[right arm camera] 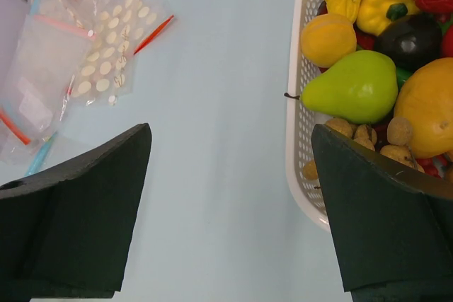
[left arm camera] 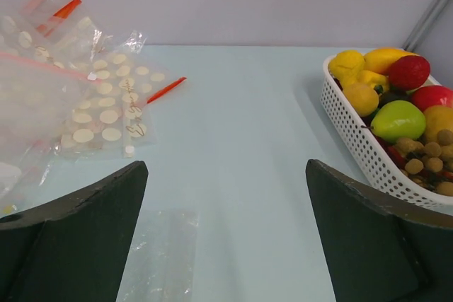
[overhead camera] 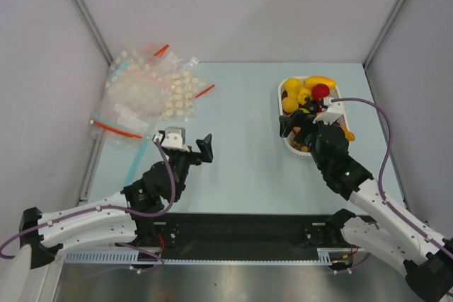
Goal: Place the food in the zip-top bag and seal the zipper
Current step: Pick up the zipper food storage bag at the center of the board.
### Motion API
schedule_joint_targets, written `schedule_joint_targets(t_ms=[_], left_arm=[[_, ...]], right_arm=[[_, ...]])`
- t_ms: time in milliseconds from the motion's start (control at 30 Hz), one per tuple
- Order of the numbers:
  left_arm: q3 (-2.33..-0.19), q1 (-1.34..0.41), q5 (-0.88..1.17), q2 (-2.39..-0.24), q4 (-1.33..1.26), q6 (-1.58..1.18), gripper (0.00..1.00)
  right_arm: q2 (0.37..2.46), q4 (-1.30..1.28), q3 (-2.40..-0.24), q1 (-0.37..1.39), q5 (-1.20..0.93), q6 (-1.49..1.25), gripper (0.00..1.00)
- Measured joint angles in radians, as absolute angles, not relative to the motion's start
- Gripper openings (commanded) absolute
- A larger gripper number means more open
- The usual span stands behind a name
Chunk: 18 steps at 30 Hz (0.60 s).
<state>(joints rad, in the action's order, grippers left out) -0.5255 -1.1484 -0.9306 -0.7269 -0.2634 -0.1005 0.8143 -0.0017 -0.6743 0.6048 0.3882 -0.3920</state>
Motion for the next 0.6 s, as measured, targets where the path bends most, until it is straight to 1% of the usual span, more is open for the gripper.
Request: schedule_joint_targets(t_ms=[167, 300, 400, 500, 600], left_arm=[[-0.554, -1.114, -0.984, -0.765, -0.201, -0.164, 1.00], [-0.608, -0.982, -0.929, -0.839, -0.085, -0.243, 1.00], [-0.703, -0.936, -0.893, -0.950, 0.061, -0.290, 1.00], [-0.844, -0.934, -0.851, -1.103, 0.196, -0.322, 1.00], [-0.926, -0.934, -0.798, -1.231, 0.299, -0.333, 1.00]], right_arm=[[0.792, -0.001, -0.665, 0.605, 0.397, -0.392, 1.00], [0.779, 0.014, -0.654, 0.605, 0.396, -0.390, 1.00], [0.780, 0.015, -0.654, 0.604, 0.396, -0.389, 1.00], [0.781, 0.017, -0.654, 0.604, 0.397, -0.388, 1.00], [0.781, 0.019, -0.654, 0.604, 0.397, -0.388, 1.00]])
